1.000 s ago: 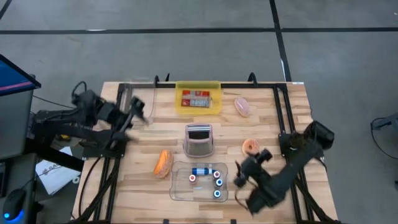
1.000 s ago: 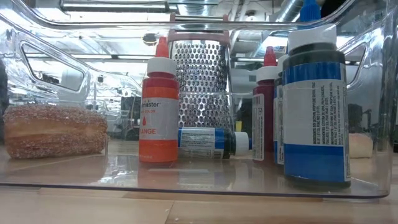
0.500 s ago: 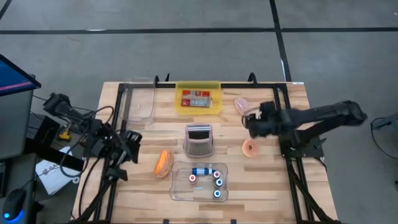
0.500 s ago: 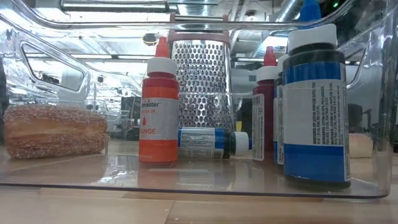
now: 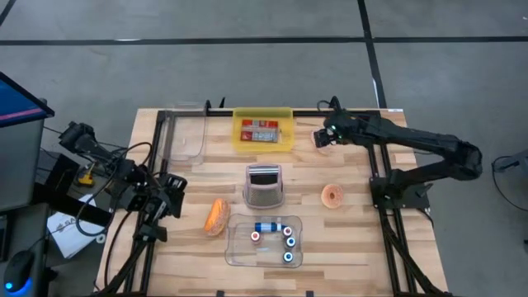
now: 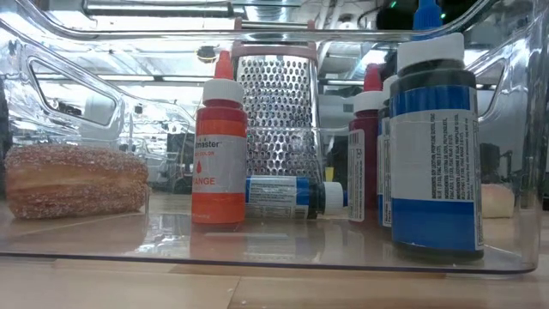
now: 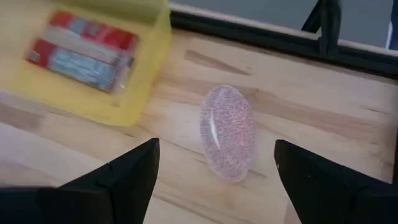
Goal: Pick & Place Food Item
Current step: Put the pink donut into the top transparent bin
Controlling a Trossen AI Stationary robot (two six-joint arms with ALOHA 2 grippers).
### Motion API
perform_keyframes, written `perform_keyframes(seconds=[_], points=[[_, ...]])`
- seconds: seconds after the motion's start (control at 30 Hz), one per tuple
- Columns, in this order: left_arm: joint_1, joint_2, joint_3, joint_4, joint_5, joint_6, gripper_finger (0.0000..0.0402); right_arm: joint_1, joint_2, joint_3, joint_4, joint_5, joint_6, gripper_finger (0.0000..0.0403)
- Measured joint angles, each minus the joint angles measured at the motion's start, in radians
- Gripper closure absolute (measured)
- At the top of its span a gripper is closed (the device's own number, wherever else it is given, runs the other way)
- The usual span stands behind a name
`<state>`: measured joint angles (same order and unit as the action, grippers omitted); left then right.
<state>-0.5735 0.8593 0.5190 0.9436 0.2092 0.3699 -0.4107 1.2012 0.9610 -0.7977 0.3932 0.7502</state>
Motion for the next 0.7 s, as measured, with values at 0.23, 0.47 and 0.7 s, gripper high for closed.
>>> perform_keyframes(seconds=[0.23, 0.47, 0.7], points=[[0.000, 0.000, 0.000, -0.001, 0.000, 0.000, 0.0117, -0.155, 0.188, 0.068, 0.015, -0.125, -0.081, 0.0096], [0.000, 0.000, 0.000, -0.001, 0.001, 0.000, 0.0117, -0.239, 0.329, 0.073, 0.028, -0.265, -0.121, 0.0096], [0.000, 0.000, 0.000, -0.002, 0.001, -0.007, 0.0117, -0.232, 0.398, 0.074, 0.051, -0.268, -0.160, 0.0096]])
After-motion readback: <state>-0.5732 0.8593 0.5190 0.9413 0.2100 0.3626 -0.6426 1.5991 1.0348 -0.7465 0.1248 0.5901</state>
